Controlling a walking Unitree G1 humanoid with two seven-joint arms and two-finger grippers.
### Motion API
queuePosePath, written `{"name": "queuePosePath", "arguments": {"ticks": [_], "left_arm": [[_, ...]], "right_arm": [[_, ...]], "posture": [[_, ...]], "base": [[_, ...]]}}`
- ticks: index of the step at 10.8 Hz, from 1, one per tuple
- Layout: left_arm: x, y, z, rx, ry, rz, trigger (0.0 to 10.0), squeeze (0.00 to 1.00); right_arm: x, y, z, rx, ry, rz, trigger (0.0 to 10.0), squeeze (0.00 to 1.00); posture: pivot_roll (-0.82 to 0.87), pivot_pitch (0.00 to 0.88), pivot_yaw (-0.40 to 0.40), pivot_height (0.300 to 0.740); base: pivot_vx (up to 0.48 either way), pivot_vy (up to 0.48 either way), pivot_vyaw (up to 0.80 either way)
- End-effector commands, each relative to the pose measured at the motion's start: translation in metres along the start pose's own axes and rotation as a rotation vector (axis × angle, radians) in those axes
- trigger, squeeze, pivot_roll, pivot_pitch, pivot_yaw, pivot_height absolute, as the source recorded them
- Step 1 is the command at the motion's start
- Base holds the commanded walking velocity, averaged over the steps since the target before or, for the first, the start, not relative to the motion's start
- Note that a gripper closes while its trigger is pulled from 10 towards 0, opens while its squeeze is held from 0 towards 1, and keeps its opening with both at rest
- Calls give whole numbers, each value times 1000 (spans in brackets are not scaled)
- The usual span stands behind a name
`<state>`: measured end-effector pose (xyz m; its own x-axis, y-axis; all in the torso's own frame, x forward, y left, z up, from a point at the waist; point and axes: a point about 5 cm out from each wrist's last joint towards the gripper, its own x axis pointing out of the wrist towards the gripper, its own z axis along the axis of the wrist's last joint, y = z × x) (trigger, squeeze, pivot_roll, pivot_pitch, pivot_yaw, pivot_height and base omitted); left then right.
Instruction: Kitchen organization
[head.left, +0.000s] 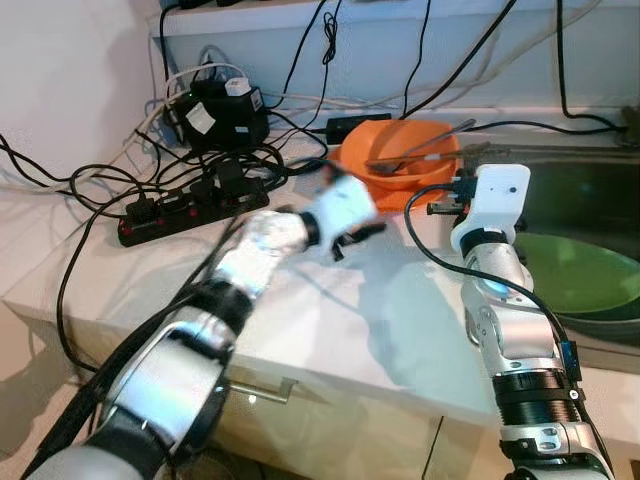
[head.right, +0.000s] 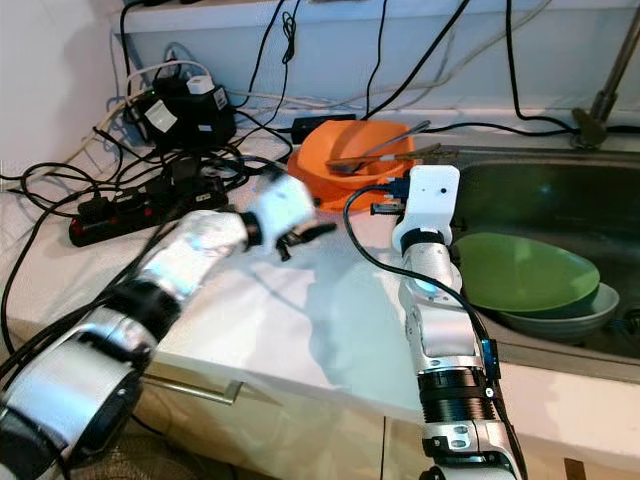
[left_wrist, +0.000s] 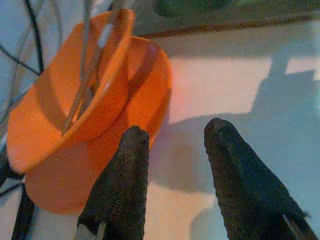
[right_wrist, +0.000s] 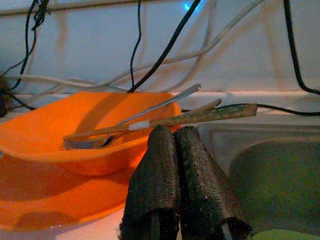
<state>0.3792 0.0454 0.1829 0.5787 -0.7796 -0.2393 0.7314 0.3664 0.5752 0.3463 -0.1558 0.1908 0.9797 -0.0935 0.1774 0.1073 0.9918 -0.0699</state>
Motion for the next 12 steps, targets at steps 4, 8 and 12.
{"name": "queuePosePath", "arguments": {"ticks": [4,8,12], "left_arm": [[13,-2,5,196,103,25,10000,0],[19,2,2,208,201,150,10000,0],[22,-6,-3,184,215,161,10000,0]], "right_arm": [[-5,-2,7,4,-11,-27,10000,0],[-20,-1,6,25,10,-33,10000,0],[-39,5,26,48,-5,-4,10000,0]], "posture": [[-20,0,200,740],[-37,64,199,740],[-72,144,179,740]], "base": [[0,0,0],[0,0,0],[0,0,0]]}}
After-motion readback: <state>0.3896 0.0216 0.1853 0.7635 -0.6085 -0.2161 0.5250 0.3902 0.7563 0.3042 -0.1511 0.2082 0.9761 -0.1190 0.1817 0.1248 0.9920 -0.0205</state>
